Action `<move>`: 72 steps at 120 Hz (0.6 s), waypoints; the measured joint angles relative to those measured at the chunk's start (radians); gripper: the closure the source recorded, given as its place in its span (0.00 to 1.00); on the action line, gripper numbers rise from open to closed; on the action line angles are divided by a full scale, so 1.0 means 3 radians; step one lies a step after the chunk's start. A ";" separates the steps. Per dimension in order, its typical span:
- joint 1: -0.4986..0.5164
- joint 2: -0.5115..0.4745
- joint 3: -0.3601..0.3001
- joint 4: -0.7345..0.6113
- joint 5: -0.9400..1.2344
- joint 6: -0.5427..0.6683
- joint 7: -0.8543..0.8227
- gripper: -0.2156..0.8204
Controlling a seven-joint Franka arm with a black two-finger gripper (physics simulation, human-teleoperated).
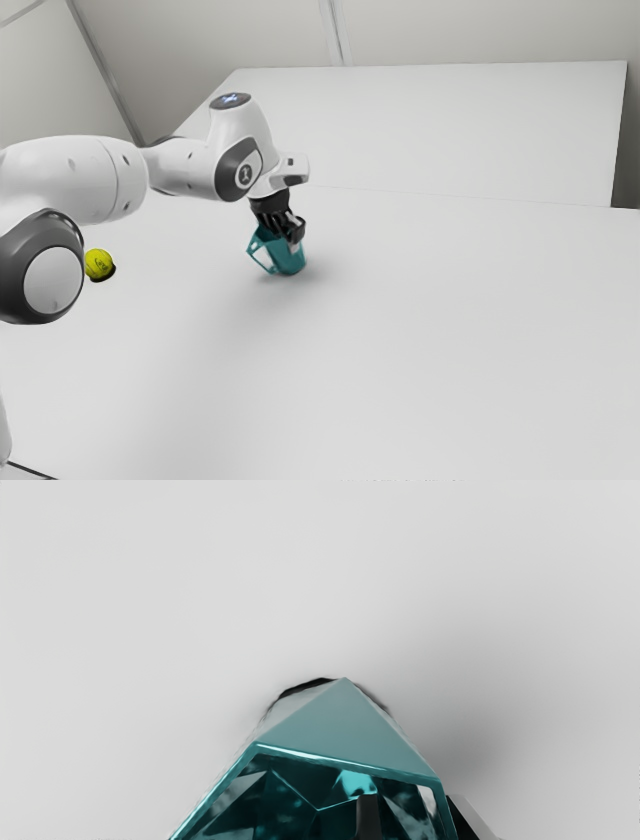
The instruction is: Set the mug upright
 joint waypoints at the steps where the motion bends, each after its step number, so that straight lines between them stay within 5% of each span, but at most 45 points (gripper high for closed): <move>1: 0.0000 0.0000 0.0000 -0.0001 -0.0002 0.0003 -0.0012 0.73; 19: -0.0001 0.0002 0.0004 -0.0005 -0.0018 0.0038 -0.0209 0.47; 43: -0.0001 -0.0133 0.0007 0.0072 -0.0021 -0.0036 -0.0400 0.31; 72: 0.0012 -0.0414 -0.0069 0.1323 -0.0022 -0.1356 -0.0650 0.24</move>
